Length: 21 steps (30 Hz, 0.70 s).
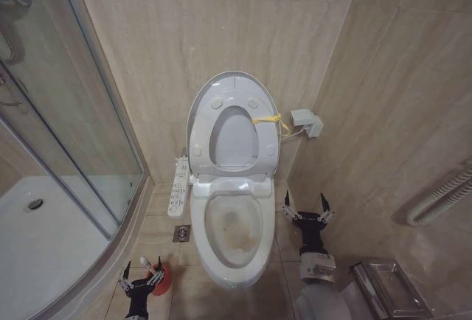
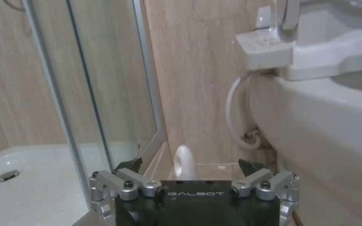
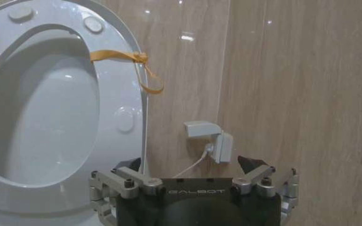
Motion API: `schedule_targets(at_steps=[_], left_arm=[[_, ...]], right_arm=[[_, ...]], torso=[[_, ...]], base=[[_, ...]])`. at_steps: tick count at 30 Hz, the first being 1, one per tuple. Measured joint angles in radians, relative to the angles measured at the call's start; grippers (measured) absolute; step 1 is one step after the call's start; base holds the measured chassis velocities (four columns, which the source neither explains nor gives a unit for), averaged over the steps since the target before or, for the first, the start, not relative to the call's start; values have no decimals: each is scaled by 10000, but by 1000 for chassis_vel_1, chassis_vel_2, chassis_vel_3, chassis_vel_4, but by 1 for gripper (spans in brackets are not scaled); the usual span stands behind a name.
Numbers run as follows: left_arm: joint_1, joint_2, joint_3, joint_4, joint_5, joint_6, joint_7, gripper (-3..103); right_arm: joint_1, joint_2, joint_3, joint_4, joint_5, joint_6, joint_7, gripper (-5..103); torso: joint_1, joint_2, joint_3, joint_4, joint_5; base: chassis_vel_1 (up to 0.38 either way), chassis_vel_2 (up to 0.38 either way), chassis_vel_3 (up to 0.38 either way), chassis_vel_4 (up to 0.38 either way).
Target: Open the toilet lid, clean the toilet bowl with a toilet brush, close the toilet lid, and flush.
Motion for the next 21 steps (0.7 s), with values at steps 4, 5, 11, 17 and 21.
schedule_targets(at_steps=[4, 5, 11, 17, 21], left_arm=[[-397, 89, -6, 762, -58, -292, 332, 100], [-397, 89, -6, 762, -58, -292, 332, 100], [-878, 105, -63, 1686, -230, -727, 960, 96], [-1260, 200, -132, 2524, -247, -1115, 1369, 96], [-1426, 145, -197, 2816, -286, -1292, 1603, 87]], right_arm=[[0, 0, 0, 0, 0, 0, 0, 100], [0, 0, 0, 0, 0, 0, 0, 100], [0, 1, 0, 0, 0, 0, 0, 100], [0, 1, 0, 0, 0, 0, 0, 100], [0, 0, 0, 0, 0, 0, 0, 100]], torso=[[0, 0, 0, 0, 0], [0, 0, 0, 0, 0], [0, 0, 0, 1, -1], [0, 0, 0, 0, 0], [0, 0, 0, 0, 0]], base=[[0, 0, 0, 0], [0, 0, 0, 0], [0, 0, 0, 0], [0, 0, 0, 0], [0, 0, 0, 0]])
